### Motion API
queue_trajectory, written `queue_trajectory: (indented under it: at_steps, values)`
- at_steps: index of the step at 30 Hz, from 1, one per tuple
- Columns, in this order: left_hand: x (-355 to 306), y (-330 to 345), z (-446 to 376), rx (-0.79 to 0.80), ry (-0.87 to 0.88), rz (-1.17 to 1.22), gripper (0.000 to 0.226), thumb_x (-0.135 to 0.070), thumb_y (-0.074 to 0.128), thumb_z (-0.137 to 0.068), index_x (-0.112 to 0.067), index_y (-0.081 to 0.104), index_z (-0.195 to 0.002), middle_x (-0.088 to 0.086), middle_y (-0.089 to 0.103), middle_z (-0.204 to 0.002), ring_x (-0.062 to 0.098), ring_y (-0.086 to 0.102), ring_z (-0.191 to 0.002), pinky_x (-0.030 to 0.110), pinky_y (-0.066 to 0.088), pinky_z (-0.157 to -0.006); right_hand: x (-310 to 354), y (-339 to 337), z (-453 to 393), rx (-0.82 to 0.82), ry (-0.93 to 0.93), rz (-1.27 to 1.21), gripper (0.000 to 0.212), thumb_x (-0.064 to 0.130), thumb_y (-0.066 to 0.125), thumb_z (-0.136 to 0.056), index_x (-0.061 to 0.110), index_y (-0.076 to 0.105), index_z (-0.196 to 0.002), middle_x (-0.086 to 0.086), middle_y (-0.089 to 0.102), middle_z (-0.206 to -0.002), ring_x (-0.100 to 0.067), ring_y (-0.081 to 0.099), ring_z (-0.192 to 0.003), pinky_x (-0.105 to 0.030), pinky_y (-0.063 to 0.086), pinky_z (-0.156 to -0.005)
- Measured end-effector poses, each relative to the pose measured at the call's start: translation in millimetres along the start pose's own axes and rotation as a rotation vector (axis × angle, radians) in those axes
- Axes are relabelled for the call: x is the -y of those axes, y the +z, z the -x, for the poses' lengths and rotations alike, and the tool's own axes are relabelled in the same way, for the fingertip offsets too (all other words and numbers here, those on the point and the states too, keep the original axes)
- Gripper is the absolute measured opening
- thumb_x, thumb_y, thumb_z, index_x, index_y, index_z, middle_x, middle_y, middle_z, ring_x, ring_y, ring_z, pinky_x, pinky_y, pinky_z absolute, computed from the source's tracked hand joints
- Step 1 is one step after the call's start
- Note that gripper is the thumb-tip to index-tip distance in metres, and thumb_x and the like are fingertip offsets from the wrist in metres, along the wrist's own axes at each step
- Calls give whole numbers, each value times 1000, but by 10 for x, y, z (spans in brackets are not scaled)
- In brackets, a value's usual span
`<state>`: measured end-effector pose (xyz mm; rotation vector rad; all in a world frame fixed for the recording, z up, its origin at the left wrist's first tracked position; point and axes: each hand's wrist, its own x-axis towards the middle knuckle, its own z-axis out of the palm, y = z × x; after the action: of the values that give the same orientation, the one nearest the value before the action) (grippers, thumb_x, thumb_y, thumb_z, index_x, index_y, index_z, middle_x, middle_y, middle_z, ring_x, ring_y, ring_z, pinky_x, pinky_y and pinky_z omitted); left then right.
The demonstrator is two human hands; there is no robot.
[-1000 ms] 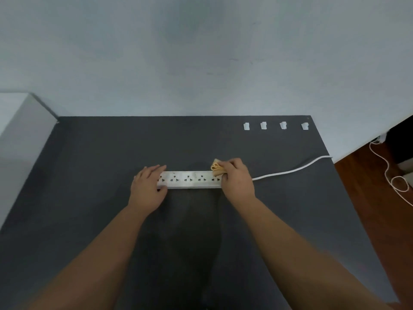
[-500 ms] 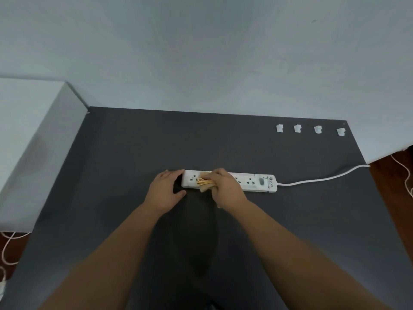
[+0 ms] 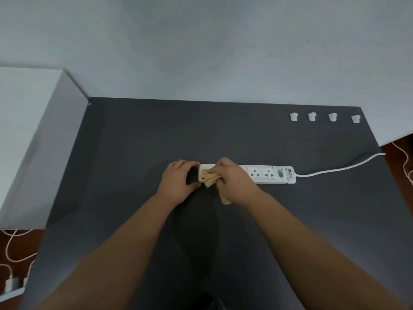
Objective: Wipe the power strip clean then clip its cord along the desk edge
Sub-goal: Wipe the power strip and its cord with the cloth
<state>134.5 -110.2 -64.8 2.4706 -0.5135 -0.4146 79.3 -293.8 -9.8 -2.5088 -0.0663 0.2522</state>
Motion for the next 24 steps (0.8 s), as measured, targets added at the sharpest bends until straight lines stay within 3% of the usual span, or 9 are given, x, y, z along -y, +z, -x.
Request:
queue_trajectory:
  at_steps: [3, 5, 7, 11, 13, 18, 21, 24]
  values:
    - [10, -25, -9, 11, 7, -27, 59, -37, 75, -75, -35, 51, -129, -7, 54, -126, 21, 43, -122, 41, 39, -103, -233, -47, -41, -306, 170, 48, 42, -2, 53, -79, 13, 65, -116, -10, 54, -110, -27, 55, -95, -32, 49, -82]
    - [17, -22, -7, 8, 1, -11, 59, -37, 75, -75, -34, 51, -129, -7, 55, -126, 21, 43, -121, 41, 39, -103, -199, 76, -96, -227, 183, 110, 47, -3, 53, -78, 17, 62, -120, -12, 51, -114, -32, 51, -99, -39, 49, -87]
    - [24, -15, 0, 10, 7, -10, 58, -38, 74, -75, -33, 52, -129, -6, 56, -125, 23, 45, -120, 42, 40, -102, -47, 236, -99, -110, 80, 159, 48, 1, 52, -79, 19, 59, -123, -13, 50, -118, -33, 48, -99, -43, 46, -90]
    - [18, -40, -5, 15, 15, -24, 56, -36, 72, -76, -33, 52, -128, -5, 56, -125, 24, 44, -122, 43, 39, -102, 81, 238, 69, -9, -96, 204, 41, 6, 52, -80, 20, 63, -117, -9, 54, -115, -30, 49, -95, -41, 46, -85]
    - [-3, -61, -10, 20, 15, -50, 56, -38, 72, -76, -36, 51, -128, -8, 54, -127, 21, 42, -123, 42, 39, -102, -53, 77, 209, -52, -76, 177, 35, 7, 54, -78, 20, 68, -108, -6, 59, -107, -28, 53, -92, -41, 47, -81]
    - [-185, -39, -14, -12, 95, -57, 56, -37, 70, -77, -35, 51, -129, -11, 51, -128, 20, 39, -127, 39, 34, -104, -548, -234, 372, -404, 203, 199, 38, -5, 59, -68, 12, 71, -100, -12, 62, -99, -34, 55, -83, -44, 52, -75]
    - [-457, 39, -70, 3, 175, -75, 54, -35, 67, -80, -34, 50, -132, -11, 50, -132, 18, 34, -133, 38, 31, -107, -594, -187, 390, -262, 124, 284, 45, -7, 61, -68, 14, 69, -107, -17, 60, -108, -37, 55, -85, -47, 52, -76]
    - [-737, 165, -161, 7, 252, -88, 50, -33, 63, -83, -32, 50, -132, -11, 51, -134, 18, 34, -135, 38, 31, -109, -783, -256, 522, -200, 78, 329, 43, -7, 67, -63, 15, 71, -100, -17, 62, -101, -37, 56, -77, -48, 55, -66]
